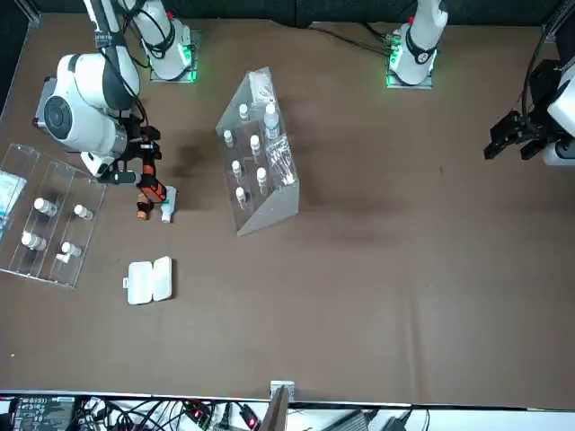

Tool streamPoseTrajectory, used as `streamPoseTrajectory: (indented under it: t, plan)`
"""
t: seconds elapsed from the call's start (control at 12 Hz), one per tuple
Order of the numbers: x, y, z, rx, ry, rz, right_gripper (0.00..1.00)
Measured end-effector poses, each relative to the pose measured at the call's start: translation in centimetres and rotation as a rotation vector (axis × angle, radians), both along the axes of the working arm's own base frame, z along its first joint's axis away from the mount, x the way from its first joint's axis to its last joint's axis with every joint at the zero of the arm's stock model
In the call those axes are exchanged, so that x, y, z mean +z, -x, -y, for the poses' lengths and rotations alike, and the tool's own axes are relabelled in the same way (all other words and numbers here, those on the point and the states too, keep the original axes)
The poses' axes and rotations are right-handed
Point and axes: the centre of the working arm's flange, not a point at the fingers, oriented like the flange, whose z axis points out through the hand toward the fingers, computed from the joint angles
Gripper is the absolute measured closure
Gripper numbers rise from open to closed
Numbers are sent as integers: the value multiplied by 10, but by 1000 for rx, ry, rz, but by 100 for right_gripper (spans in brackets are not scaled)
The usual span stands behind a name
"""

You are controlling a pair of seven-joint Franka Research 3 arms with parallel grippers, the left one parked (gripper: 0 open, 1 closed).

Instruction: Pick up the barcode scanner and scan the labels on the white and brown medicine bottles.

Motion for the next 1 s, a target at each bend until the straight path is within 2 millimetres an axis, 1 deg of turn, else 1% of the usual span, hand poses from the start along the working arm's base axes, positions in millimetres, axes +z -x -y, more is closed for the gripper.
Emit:
streamPoseTrajectory:
  t: [0.33,0.75,1.0]
  plan:
    - [-6,1,-1,-15,-13,-17,57]
    - [-15,10,0,-17,-12,-44,57]
    - [-16,11,0,-17,-12,-46,57]
